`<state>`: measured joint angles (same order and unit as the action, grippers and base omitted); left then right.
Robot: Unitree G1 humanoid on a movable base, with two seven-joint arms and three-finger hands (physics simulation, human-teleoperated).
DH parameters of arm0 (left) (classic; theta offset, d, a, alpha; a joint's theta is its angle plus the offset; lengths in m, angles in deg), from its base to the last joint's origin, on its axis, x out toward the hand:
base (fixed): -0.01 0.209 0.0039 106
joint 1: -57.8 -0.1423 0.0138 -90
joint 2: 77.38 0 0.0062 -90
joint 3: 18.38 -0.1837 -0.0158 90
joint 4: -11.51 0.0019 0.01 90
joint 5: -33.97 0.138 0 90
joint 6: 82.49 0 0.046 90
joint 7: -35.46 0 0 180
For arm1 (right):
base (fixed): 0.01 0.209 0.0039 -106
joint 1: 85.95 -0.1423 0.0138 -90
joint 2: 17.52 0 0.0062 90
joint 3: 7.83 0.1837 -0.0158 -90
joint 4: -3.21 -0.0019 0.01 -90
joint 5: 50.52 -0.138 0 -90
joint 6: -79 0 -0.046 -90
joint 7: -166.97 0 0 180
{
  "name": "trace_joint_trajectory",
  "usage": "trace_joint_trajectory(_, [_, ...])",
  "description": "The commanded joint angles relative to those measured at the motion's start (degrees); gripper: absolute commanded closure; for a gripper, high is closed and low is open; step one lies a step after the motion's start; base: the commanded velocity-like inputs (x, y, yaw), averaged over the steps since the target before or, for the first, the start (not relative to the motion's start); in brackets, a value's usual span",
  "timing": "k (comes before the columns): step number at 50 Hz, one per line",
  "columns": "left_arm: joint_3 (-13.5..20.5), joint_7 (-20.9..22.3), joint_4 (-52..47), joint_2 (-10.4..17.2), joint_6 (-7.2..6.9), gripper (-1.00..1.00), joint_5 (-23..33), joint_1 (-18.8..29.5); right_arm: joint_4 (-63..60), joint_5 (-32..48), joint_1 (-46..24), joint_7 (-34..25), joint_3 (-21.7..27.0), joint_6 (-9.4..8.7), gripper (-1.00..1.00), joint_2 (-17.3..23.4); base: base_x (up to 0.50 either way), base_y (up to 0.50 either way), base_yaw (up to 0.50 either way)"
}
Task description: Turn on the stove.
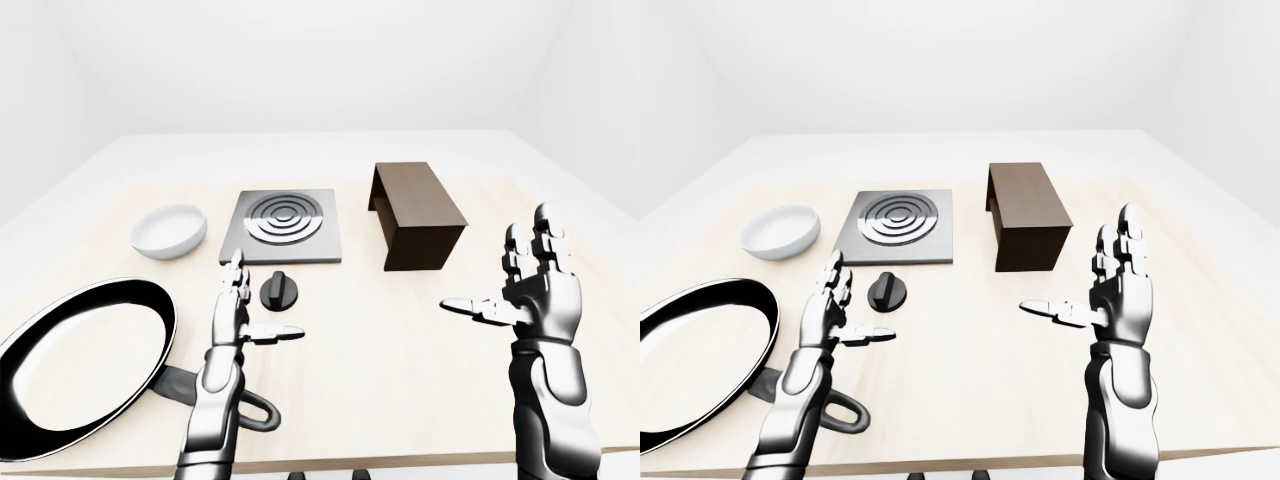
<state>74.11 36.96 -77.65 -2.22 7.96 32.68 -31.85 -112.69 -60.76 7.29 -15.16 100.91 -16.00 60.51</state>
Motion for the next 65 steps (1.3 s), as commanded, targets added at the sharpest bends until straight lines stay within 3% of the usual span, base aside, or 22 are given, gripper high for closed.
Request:
trace_joint_trajectory(1, [-0.6,-0.3,0.5,-0.1,-0.36,-1.0,0.9,1.1,0.2,-0.6,0.4,-0.2,0.1,0.0,-1.0,-0.2,0.0,0.0,0.0])
trace_joint_trajectory(8, [-0.8,-0.5,0.4,-0.2,-0.94,-1.0,1.2,1.8,0.0,-0.6,0.5,-0.2,0.0,0.0,-1.0,-0.2,0.0,0.0,0.0])
trace_joint_trajectory(10, [-0.5,-1.8,6.6,0.2,0.34,-1.0,2.3,7.3,-0.1,-0.9,0.7,-0.4,0.0,0.0,-1.0,-0.3,0.0,0.0,0.0])
trace_joint_trajectory(15, [-0.3,-1.8,9.2,0.5,2.06,-1.0,2.3,7.5,-0.5,-1.0,0.5,-0.4,0.0,0.0,-1.0,-0.2,0.0,0.0,0.0])
trace_joint_trajectory(17, [-0.2,-1.9,12.1,0.6,3.55,-1.0,2.4,8.3,-0.1,-0.9,0.6,-0.5,0.0,0.0,-1.0,-0.3,0.0,0.0,0.0])
trace_joint_trajectory(26, [-0.2,-1.9,12.0,0.6,2.89,-1.0,2.3,8.5,-0.2,-0.8,0.4,-0.4,-0.2,0.0,-1.0,-0.2,0.0,0.0,0.0])
trace_joint_trajectory(27, [-0.5,-2.2,16.9,0.6,4.55,-1.0,3.2,9.5,-0.1,-0.9,0.4,-0.4,-0.2,0.0,-1.0,-0.2,0.0,0.0,0.0])
trace_joint_trajectory(38, [-0.2,-1.9,21.8,0.9,4.55,-1.0,2.8,11.0,-0.2,-0.8,0.2,-0.3,-0.2,0.0,-1.0,-0.1,0.0,0.0,0.0])
trace_joint_trajectory(65, [-2.1,-1.5,26.1,-0.3,4.55,-1.0,4.4,9.3,1.4,0.3,0.3,-0.2,-0.8,0.0,-1.0,-0.1,0.0,0.0,0.0])
